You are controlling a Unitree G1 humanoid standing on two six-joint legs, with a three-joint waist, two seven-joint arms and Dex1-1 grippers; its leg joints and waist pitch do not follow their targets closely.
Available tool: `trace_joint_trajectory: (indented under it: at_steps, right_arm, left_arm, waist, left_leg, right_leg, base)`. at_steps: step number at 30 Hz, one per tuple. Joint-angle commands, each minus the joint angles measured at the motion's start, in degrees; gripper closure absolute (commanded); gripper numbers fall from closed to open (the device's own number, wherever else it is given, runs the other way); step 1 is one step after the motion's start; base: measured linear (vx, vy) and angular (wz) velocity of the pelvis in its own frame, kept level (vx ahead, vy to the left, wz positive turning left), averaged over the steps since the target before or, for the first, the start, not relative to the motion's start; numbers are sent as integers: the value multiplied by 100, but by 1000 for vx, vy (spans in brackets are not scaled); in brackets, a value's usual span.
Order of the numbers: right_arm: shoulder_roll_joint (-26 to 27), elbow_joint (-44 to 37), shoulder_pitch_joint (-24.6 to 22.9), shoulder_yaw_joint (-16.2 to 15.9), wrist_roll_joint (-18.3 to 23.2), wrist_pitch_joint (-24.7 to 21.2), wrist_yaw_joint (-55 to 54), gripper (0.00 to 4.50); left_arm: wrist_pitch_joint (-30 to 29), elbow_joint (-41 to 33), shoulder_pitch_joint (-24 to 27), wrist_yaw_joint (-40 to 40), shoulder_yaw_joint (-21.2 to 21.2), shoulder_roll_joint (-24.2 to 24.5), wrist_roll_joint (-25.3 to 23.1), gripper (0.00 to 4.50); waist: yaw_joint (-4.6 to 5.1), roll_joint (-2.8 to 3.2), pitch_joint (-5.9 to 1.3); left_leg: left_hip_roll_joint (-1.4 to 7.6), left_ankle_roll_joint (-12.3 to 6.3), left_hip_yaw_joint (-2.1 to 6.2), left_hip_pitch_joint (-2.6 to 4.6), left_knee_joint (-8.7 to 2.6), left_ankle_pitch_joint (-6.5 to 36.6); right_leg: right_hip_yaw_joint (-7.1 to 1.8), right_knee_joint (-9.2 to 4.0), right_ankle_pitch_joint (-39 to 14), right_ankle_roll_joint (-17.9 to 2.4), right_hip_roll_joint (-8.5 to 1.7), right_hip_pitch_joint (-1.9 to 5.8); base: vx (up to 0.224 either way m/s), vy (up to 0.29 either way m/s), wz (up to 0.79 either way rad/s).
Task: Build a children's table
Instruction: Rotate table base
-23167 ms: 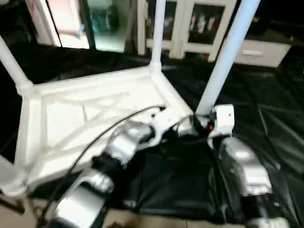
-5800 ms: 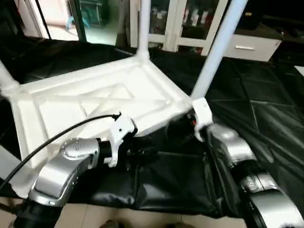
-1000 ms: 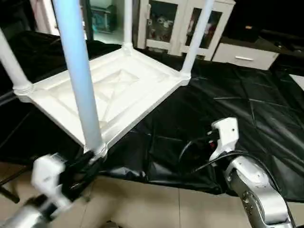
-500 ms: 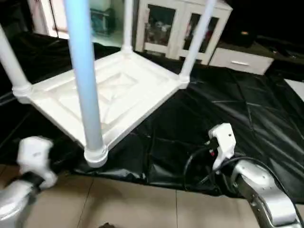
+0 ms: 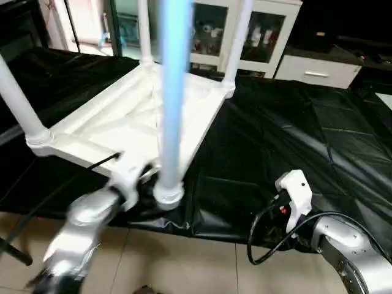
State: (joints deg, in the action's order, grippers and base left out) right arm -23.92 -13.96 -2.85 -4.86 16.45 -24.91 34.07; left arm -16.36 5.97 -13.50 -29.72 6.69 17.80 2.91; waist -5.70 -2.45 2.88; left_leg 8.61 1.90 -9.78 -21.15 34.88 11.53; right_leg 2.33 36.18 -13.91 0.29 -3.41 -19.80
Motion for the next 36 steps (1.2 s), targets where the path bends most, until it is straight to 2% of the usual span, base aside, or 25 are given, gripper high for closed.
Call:
trace_joint_trajectory:
  at_steps: [1, 2, 3, 4, 5, 6, 9, 10, 11, 12, 14, 16, 19, 20, 21, 22, 23, 24, 26, 28, 30, 33, 35, 36]
  right_arm:
    - [-80, -207, -19, 92, 73, -105, -19, 0]
    - [-102, -237, -30, 118, 71, -128, -37, 0]
    - [-122, -281, -52, 169, 65, -157, -71, 0]
    - [-118, -291, -56, 181, 60, -164, -89, 0]
    - [-107, -314, -65, 209, 46, -181, -132, 0]
    - [-107, -314, -65, 209, 46, -181, -132, 0]
    - [-84, -347, -71, 229, 36, -206, -178, 0]
    - [-73, -370, -77, 232, 30, -213, -200, 0]
    - [-44, -405, -68, 231, 21, -223, -242, 0]
    - [-25, -436, -62, 232, 21, -236, -271, 0]
    - [-9, -463, -50, 243, 15, -238, -311, 0]
    - [12, -486, -32, 284, 11, -229, -387, 0]
    - [19, -511, -17, 289, 72, -235, -357, 0]
    - [-1, -583, -24, 238, 187, -254, -200, 0]
    - [-17, -631, -32, 203, 264, -271, -94, 0]
    - [-160, -841, -115, 17, 561, -424, 366, 0]
    - [-160, -841, -115, 17, 561, -424, 366, 0]
    - [-275, -916, -149, -87, 653, -601, 543, 0]
    - [-313, -923, -144, -108, 692, -706, 585, 0]
    - [-335, -920, -129, -111, 764, -813, 618, 0]
    - [-307, -897, -91, -62, 1150, -1090, 804, 0]
    - [-309, -843, -32, -59, 1371, -1228, 992, 0]
    - [-291, -548, 184, -94, 1278, -1179, 1035, 0]
    - [-235, -171, 423, -157, 1066, -1082, 972, 0]
  left_arm:
    - [126, 267, -340, -58, 293, -194, -104, 279]
    - [234, 555, -642, -42, 412, -374, -169, 279]
    - [386, 986, -1062, -26, 570, -695, -218, 279]
    - [430, 1087, -1154, -15, 608, -798, -222, 279]
    - [530, 1315, -1359, 11, 692, -1042, -228, 279]
    - [530, 1315, -1359, 11, 692, -1042, -228, 279]
    - [698, 1567, -1568, 84, 765, -1387, -229, 279]
    - [813, 1688, -1659, 122, 788, -1563, -222, 279]
    - [974, 1802, -1759, 197, 772, -1736, -193, 279]
    - [1090, 1847, -1816, 252, 736, -1829, -161, 279]
    - [1272, 1920, -1876, 368, 615, -1816, -148, 279]
    - [1490, 1962, -1911, 529, 281, -1592, -95, 279]
    - [1464, 1944, -1878, 626, 138, -1351, -148, 279]
    - [1439, 1905, -1816, 635, 51, -1145, -193, 279]
    - [1422, 1877, -1775, 636, 0, -1020, -219, 279]
    - [1341, 1766, -1606, 583, -130, -635, -319, 279]
    - [1341, 1766, -1606, 583, -130, -635, -319, 279]
    - [1248, 1663, -1453, 450, -201, -350, -382, 279]
    - [1185, 1597, -1368, 328, -224, -208, -385, 279]
    - [1123, 1527, -1283, 161, -226, -76, -334, 279]
    - [1054, 1375, -1147, -194, -158, 138, -235, 279]
    - [1008, 1185, -1026, -574, -71, 294, -102, 279]
    - [888, 897, -914, -928, 19, 389, 121, 279]
    - [776, 689, -845, -1168, 88, 449, 259, 279]
  waist:
    - [26, 86, -258]
    - [7, 118, -275]
    - [8, 83, -268]
    - [1, 106, -285]
    - [2, 90, -290]
    - [-5, 65, -302]
    - [23, 46, -317]
    - [18, 48, -332]
    - [23, 79, -342]
    - [34, 55, -335]
    - [34, 60, -329]
    - [37, 47, -318]
    - [89, 46, -278]
    - [95, 23, -270]
    - [93, 52, -271]
    - [90, 12, -263]
    - [79, 37, -264]
    - [86, 24, -263]
    - [71, 60, -268]
    - [44, 78, -255]
    - [-3, 68, -248]
    - [-15, 81, -242]
    - [-16, 78, -248]
    - [19, 83, -249]
  left_leg:
    - [501, 194, 230, 146, -556, 1427]
    - [521, 210, 252, 137, -556, 1373]
    - [512, 196, 235, 137, -553, 1383]
    - [512, 199, 229, 160, -538, 1363]
    - [528, 178, 244, 124, -539, 1220]
    - [524, 125, 233, 115, -520, 1114]
    - [520, -96, 227, 79, -485, 827]
    - [521, -132, 226, 89, -468, 773]
    - [522, -209, 227, 82, -452, 678]
    - [530, -278, 223, 81, -451, 650]
    - [539, -351, 230, 81, -455, 670]
    - [545, -372, 230, 83, -466, 748]
    - [534, -281, 233, 92, -499, 1061]
    - [531, -263, 224, 97, -502, 1117]
    - [537, -230, 226, 109, -506, 1141]
    - [545, -253, 234, 108, -519, 1170]
    - [546, -259, 239, 103, -515, 1135]
    - [551, -266, 238, 108, -523, 1059]
    - [555, -233, 237, 123, -523, 986]
    - [561, -139, 226, 157, -540, 1096]
    - [560, -47, 221, 159, -564, 1202]
    - [562, 76, 222, 145, -590, 1384]
    - [558, 119, 220, 148, -588, 1411]
    - [541, 202, 213, 144, -590, 1414]
  right_leg:
    - [-317, -489, -453, -985, -572, 35]
    - [-314, -460, -343, -1015, -597, 63]
    - [-316, -492, -362, -993, -583, 51]
    - [-321, -482, -301, -1010, -591, 49]
    - [-315, -460, -65, -1068, -612, 90]
    - [-311, -444, 126, -1120, -619, 104]
    - [-304, -409, 571, -1233, -627, 139]
    - [-300, -400, 653, -1262, -631, 144]
    - [-301, -390, 783, -1308, -639, 156]
    - [-298, -401, 831, -1338, -637, 157]
    - [-291, -405, 794, -1380, -638, 156]
    - [-288, -420, 621, -1386, -637, 156]
    - [-289, -465, -32, -1308, -626, 134]
    - [-292, -480, -153, -1289, -618, 121]
    - [-298, -480, -245, -1269, -621, 110]
    - [-295, -477, -280, -1212, -610, 111]
    - [-294, -467, -249, -1184, -612, 112]
    - [-290, -459, -171, -1145, -597, 95]
    - [-287, -437, -78, -1162, -598, 66]
    - [-286, -450, -148, -1200, -589, 27]
    - [-291, -443, -131, -1227, -609, 37]
    - [-297, -456, -277, -1162, -623, 33]
    - [-296, -454, -300, -1168, -631, 27]
    - [-292, -446, -382, -1237, -630, 12]
  base:
    - [0, 0, 0]
    - [0, 0, 0]
    - [0, 0, 0]
    - [0, 0, 0]
    - [0, 0, 0]
    - [0, 0, 0]
    - [0, 0, 0]
    - [0, 0, 0]
    - [0, 0, 0]
    - [0, 0, 0]
    - [0, 0, 0]
    - [0, 0, 0]
    - [0, 0, 0]
    - [0, 0, 0]
    - [0, 0, 0]
    - [0, 0, 0]
    - [0, 0, 0]
    - [0, 0, 0]
    - [0, 0, 0]
    - [0, 0, 0]
    - [0, 0, 0]
    - [0, 0, 0]
    - [0, 0, 0]
    - [0, 0, 0]
